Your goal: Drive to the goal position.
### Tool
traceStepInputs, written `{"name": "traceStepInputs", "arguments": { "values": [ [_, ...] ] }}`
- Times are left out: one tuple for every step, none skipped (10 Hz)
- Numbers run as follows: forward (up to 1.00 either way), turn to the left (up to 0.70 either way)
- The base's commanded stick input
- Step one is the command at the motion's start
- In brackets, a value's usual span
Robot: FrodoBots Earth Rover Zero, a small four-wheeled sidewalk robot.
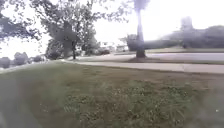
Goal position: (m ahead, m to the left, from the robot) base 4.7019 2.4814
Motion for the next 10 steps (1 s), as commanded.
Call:
{"name": "traceStepInputs", "arguments": {
  "values": [
    [0.70,-0.17],
    [0.70,-0.25],
    [0.70,-0.33],
    [0.70,0.00],
    [0.70,0.00],
    [0.70,0.00],
    [0.70,0.00],
    [0.70,0.00],
    [0.70,0.00],
    [0.70,0.00]
  ]
}}
